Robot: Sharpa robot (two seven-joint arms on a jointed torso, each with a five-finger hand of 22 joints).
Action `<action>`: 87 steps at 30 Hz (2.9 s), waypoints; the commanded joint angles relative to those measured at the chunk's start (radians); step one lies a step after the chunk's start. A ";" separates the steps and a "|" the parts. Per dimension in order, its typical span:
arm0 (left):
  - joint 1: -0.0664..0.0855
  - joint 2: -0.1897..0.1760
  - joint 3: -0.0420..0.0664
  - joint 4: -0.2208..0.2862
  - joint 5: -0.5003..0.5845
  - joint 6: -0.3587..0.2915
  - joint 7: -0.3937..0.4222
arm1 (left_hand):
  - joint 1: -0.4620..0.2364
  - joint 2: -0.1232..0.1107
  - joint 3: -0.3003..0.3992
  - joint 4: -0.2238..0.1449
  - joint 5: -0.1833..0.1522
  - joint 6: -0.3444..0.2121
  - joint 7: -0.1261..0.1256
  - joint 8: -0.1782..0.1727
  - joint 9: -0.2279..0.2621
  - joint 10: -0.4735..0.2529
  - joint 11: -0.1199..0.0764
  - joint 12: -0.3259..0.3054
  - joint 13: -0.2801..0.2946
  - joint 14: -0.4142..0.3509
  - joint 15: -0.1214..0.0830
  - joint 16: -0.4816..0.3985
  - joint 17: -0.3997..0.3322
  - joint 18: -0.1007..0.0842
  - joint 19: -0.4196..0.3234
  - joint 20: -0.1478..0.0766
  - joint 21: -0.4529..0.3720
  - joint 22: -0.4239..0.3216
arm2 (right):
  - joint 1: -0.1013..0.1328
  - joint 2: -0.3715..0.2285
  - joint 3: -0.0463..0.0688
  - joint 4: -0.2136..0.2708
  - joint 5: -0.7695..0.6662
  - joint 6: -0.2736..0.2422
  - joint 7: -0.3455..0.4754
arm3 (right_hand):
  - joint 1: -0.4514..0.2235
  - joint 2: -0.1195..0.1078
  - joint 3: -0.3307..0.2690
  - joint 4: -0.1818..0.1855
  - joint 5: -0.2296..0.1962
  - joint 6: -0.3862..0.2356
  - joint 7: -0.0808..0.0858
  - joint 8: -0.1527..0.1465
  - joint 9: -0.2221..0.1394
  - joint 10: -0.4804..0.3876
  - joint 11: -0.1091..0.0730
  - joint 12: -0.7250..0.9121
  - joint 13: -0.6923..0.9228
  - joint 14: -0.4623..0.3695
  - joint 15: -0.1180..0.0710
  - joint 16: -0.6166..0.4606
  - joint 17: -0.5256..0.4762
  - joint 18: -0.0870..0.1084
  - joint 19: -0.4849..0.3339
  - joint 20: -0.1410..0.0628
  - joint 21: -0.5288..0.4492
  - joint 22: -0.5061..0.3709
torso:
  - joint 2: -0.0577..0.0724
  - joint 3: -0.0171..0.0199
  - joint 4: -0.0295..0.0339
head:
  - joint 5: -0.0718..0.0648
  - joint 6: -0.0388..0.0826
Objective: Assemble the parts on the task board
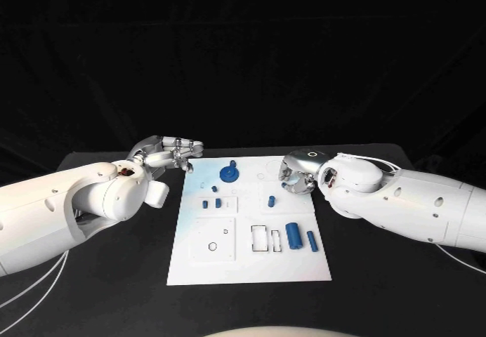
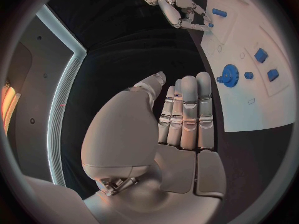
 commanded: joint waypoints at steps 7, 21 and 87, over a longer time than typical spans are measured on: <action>0.001 -0.004 0.000 0.022 0.078 -0.006 0.040 | 0.001 0.013 -0.008 0.000 -0.003 0.004 -0.002 0.004 -0.001 -0.007 -0.002 0.007 0.001 0.008 -0.003 -0.005 -0.001 0.006 0.009 0.000 -0.003 -0.001 | -0.014 0.017 0.000 -0.016 -0.042 0.053 -0.010 | -0.002 0.009 0.008 -0.002 -0.004 0.009 -0.002 0.001 0.004 -0.004 -0.001 0.008 0.000 0.023 0.004 0.027 0.024 -0.023 0.008 0.005 0.021 0.089 | 0.000 -0.0002 -0.0001 | 0.004 -0.007; 0.001 -0.007 0.000 0.026 0.080 -0.002 0.038 | 0.008 0.020 -0.014 -0.003 -0.003 0.002 0.000 0.004 -0.002 -0.010 -0.001 0.008 0.003 0.009 -0.002 -0.007 -0.003 0.006 0.014 0.000 -0.009 -0.006 | -0.026 0.031 0.000 -0.039 -0.038 0.047 -0.001 | 0.043 0.070 0.081 -0.031 -0.079 0.072 -0.024 0.029 0.026 0.074 -0.028 0.055 0.015 0.040 -0.016 0.162 0.154 -0.048 0.061 -0.009 0.142 0.175 | -0.001 0.0002 -0.0003 | 0.006 -0.010; -0.004 0.048 -0.005 0.011 0.070 0.034 0.050 | 0.066 0.045 -0.011 -0.032 -0.001 -0.016 0.016 -0.001 -0.012 -0.033 0.010 0.006 0.005 0.005 0.004 -0.015 -0.007 0.005 0.028 0.002 -0.026 -0.019 | -0.076 0.050 0.008 0.289 -0.016 -0.117 0.018 | 0.022 0.080 0.115 -0.052 -0.173 0.093 -0.028 0.031 0.062 0.109 -0.034 0.026 0.032 0.033 -0.019 0.196 0.160 -0.058 0.082 -0.013 0.189 0.212 | -0.001 -0.0019 -0.0022 | 0.118 -0.033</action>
